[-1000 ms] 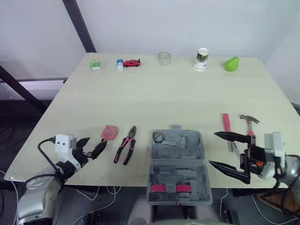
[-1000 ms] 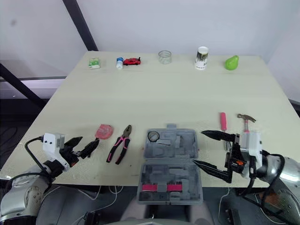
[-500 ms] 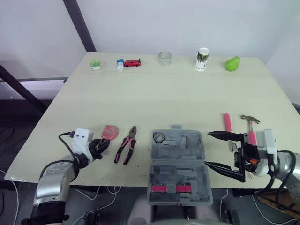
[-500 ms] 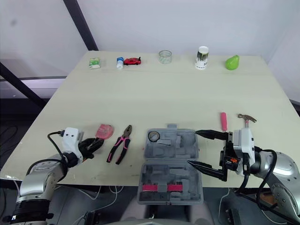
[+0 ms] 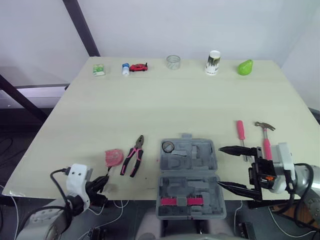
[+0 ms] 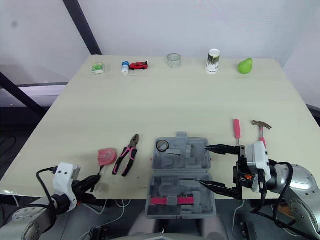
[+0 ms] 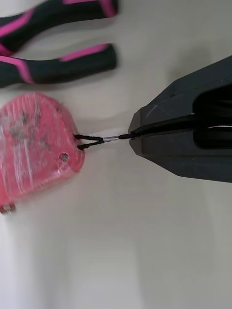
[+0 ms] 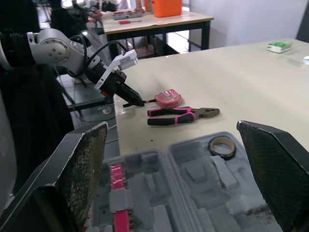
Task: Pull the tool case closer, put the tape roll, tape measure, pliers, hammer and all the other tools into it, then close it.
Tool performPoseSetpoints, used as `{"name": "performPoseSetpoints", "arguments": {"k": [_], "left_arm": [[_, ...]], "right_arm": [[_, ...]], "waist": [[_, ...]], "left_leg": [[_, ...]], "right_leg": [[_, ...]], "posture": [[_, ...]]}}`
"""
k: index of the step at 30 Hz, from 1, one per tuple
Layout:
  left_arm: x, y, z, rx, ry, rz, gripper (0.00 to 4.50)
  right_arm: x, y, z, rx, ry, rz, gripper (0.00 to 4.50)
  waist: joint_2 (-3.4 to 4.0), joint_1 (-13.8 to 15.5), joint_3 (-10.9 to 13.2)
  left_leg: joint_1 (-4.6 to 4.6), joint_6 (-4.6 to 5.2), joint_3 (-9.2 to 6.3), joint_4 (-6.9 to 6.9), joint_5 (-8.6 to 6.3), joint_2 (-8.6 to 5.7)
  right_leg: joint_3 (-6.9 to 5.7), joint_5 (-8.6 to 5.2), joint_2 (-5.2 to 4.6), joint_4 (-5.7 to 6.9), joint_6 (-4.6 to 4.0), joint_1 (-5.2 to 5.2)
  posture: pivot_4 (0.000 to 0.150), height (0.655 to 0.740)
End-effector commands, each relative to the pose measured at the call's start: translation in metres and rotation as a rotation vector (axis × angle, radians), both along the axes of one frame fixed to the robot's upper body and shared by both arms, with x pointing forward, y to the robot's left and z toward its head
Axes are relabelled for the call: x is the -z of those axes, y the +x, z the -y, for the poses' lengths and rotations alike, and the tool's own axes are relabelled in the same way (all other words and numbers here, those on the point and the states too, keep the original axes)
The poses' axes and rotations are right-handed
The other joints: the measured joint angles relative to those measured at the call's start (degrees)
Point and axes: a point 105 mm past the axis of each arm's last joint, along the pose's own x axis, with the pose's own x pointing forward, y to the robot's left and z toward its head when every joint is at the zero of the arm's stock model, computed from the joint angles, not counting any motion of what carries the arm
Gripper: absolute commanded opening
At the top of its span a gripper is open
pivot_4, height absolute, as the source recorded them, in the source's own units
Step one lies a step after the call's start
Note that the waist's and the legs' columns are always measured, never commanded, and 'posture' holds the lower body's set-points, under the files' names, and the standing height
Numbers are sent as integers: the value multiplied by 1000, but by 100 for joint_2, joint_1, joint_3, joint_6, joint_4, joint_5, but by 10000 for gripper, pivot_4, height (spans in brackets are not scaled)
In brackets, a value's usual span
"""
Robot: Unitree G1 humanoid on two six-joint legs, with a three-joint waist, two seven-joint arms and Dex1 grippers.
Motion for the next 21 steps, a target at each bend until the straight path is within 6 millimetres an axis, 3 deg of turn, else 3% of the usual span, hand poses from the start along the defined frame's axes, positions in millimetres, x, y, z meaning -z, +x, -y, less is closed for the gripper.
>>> {"name": "performPoseSetpoints", "arguments": {"k": [1, 9, 15, 19, 21], "left_arm": [[-7, -9, -4, -10, 17, 9, 800], [-7, -30, -7, -29, 28, -20, 800], [-18, -33, -10, -26, 7, 49, 800], [-36, -36, -15, 7, -13, 122, 16632], [-41, -38, -22, 37, -18, 141, 28970]], "right_arm": [[-6, -3, -2, -33, 3, 31, 45000], [-3, -3, -3, -57, 8, 15, 45000], [-3, -3, -6, -74, 16, 6, 45000], [-5, -3, -7, -79, 21, 8, 45000], [-7, -4, -9, -84, 25, 7, 45000]], "waist": [[0, 9, 0], [-1, 40, 1], [-1, 64, 1], [0, 64, 3], [-1, 64, 3]], "left_leg": [[-2, 0, 0, 0, 0, 0], [-4, 0, 2, -2, 0, -1], [-8, 0, 1, -2, 0, -1], [-11, -1, 0, -3, -1, -1], [-12, -1, 0, -4, -1, -1]], "right_leg": [[0, 0, 0, -3, 0, 0], [0, 0, -3, -11, 0, -1], [-2, -1, -4, -17, 0, -1], [-5, -1, -7, -24, -1, -1], [-10, -1, -12, -25, -1, -1]], "posture": [[1500, 7400], [1500, 7400], [1500, 7400], [1500, 7400], [1500, 7400]]}}
